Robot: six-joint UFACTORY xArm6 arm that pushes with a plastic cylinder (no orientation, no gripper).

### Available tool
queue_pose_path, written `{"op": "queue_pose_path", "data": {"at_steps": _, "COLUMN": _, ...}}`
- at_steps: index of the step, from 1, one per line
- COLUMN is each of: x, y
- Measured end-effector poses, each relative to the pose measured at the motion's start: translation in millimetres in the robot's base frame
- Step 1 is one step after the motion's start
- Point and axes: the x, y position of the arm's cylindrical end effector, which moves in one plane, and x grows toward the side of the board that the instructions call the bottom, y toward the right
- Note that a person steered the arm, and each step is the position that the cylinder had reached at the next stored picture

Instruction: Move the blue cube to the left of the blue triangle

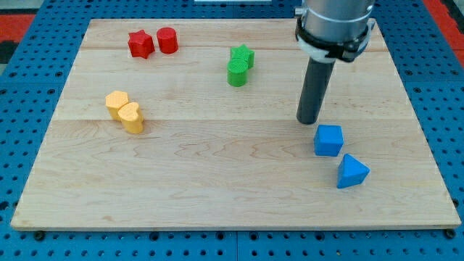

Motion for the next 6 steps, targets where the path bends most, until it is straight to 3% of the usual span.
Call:
{"op": "queue_pose_path", "data": {"at_steps": 1, "x": 29, "y": 0}}
{"op": "queue_pose_path", "data": {"at_steps": 2, "x": 27, "y": 0}}
{"op": "queue_pose_path", "data": {"at_steps": 3, "x": -14, "y": 16}}
{"op": "queue_pose_path", "data": {"at_steps": 4, "x": -5, "y": 54}}
{"op": "queue_pose_path", "data": {"at_steps": 5, "x": 40, "y": 46}}
{"op": "queue_pose_path", "data": {"at_steps": 6, "x": 39, "y": 46}}
